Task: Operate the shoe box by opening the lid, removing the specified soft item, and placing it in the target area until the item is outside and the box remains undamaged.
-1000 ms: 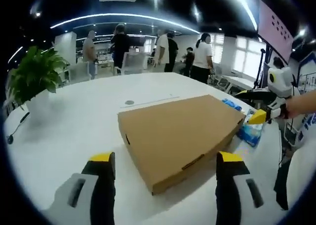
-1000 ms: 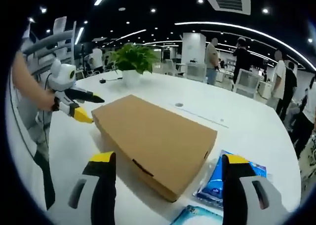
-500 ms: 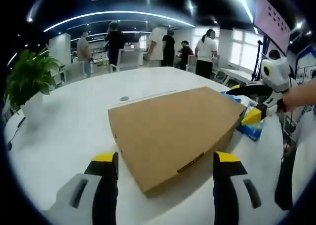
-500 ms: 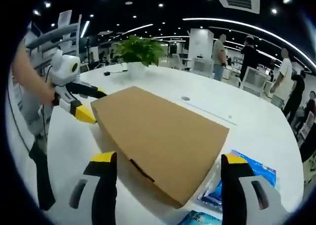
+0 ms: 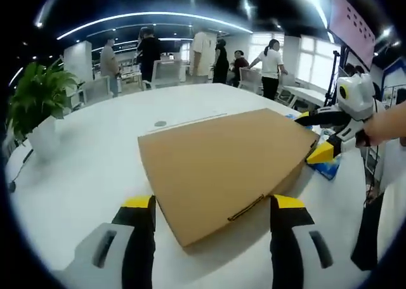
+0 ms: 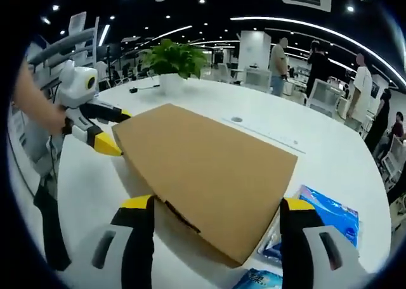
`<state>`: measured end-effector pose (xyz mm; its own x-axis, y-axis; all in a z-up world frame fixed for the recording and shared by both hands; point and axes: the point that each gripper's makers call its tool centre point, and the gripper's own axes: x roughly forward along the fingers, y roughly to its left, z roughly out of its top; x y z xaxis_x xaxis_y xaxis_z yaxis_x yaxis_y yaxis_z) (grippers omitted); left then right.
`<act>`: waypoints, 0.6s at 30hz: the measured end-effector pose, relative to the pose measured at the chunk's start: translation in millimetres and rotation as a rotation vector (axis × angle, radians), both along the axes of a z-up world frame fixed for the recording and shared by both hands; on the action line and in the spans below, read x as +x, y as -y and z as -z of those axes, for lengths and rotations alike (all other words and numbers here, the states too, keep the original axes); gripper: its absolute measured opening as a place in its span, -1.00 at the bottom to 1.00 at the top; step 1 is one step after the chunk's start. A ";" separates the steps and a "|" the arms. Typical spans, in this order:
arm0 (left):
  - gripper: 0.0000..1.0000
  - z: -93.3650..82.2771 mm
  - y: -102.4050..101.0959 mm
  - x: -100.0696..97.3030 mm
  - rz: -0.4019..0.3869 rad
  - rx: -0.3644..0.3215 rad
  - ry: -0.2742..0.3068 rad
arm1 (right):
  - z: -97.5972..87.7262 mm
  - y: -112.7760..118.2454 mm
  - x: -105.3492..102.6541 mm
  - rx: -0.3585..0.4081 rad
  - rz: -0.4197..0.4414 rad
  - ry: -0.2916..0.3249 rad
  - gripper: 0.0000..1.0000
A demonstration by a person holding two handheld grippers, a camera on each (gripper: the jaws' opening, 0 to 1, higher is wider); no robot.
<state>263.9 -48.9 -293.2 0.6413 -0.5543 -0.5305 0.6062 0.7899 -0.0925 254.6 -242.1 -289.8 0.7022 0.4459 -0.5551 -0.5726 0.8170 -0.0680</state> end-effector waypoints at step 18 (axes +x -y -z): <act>0.41 4.0 0.0 -7.9 -0.042 -0.039 -0.045 | -1.2 0.3 -2.9 0.020 0.003 -0.017 0.64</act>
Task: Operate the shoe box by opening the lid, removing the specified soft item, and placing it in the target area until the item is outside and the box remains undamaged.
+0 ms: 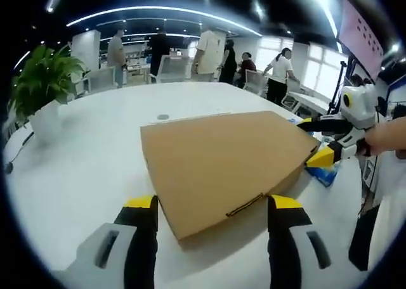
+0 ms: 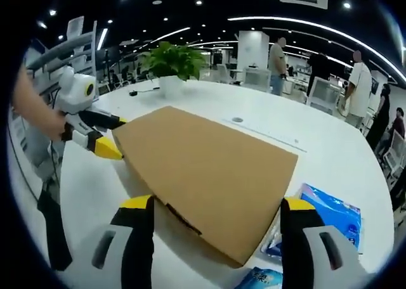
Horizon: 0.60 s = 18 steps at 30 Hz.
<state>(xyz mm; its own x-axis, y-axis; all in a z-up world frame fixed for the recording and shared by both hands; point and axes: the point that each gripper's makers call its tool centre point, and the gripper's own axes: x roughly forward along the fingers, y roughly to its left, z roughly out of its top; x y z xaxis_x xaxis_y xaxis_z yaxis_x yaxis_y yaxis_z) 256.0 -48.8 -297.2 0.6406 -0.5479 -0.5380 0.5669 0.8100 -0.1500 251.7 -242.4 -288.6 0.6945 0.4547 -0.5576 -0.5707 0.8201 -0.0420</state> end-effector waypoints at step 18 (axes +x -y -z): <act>0.40 -0.9 1.6 -10.9 0.007 -0.004 0.000 | 0.0 2.8 -11.2 -0.002 0.000 -0.004 0.64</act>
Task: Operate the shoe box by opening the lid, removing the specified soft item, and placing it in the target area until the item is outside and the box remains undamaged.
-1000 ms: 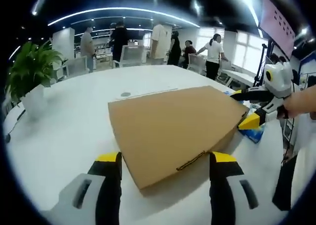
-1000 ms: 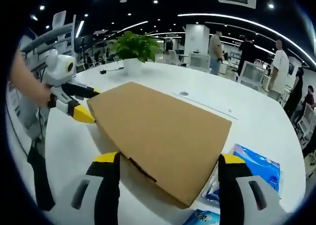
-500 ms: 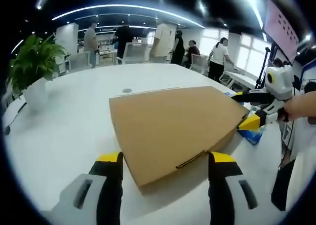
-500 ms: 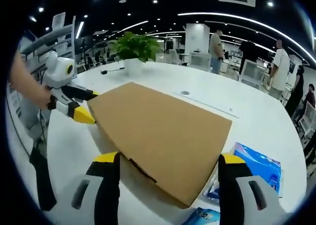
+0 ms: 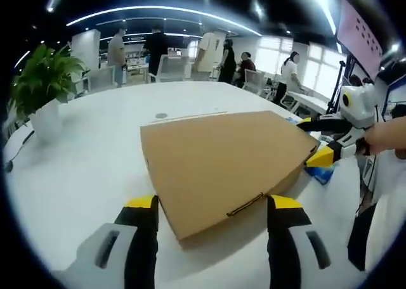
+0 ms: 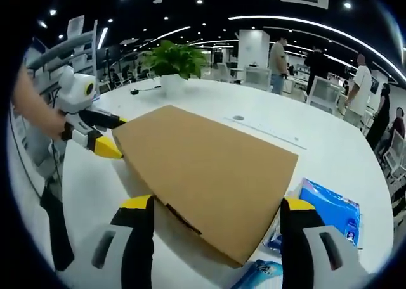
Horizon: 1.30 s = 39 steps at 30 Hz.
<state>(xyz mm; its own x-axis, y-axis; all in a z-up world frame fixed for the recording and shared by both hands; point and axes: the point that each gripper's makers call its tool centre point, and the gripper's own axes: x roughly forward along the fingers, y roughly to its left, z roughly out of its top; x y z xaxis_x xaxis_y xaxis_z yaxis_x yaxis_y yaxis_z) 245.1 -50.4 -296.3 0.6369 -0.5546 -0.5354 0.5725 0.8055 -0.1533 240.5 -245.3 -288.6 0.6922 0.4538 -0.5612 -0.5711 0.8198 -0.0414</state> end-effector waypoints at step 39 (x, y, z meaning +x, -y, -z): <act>0.35 1.8 0.9 -24.0 0.037 0.033 -0.009 | 0.2 3.0 -26.7 -0.007 0.016 -0.013 0.64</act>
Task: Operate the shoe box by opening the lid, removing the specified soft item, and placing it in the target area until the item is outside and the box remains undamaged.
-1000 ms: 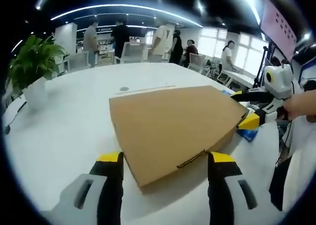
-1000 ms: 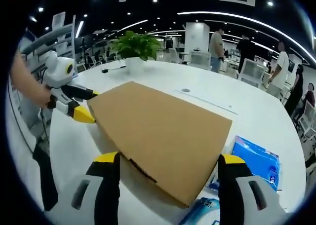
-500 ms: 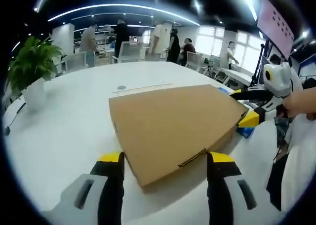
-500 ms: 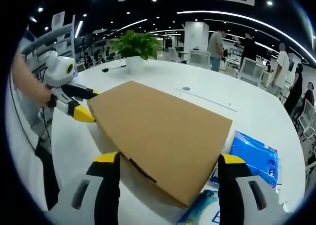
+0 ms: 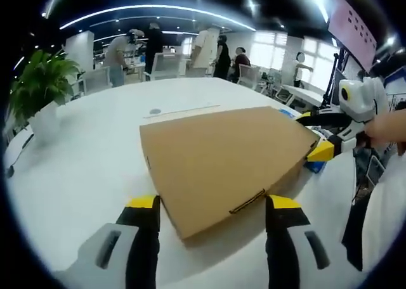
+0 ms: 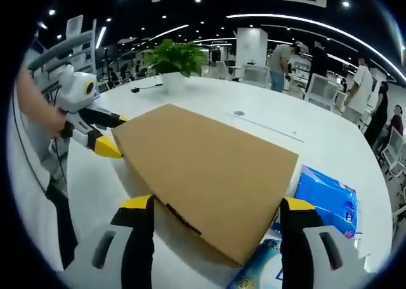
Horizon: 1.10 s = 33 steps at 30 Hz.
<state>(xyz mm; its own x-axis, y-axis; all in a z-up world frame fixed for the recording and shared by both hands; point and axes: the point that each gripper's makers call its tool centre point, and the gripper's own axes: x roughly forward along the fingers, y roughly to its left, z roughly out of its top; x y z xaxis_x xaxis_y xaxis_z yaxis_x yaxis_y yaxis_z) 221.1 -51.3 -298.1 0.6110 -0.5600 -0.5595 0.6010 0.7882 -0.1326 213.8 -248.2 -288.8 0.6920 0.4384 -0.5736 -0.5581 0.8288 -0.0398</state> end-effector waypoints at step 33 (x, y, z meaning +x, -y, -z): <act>0.34 0.6 0.9 -4.7 -0.012 -0.011 -0.008 | -0.2 1.3 -4.5 -0.005 0.005 -0.009 0.65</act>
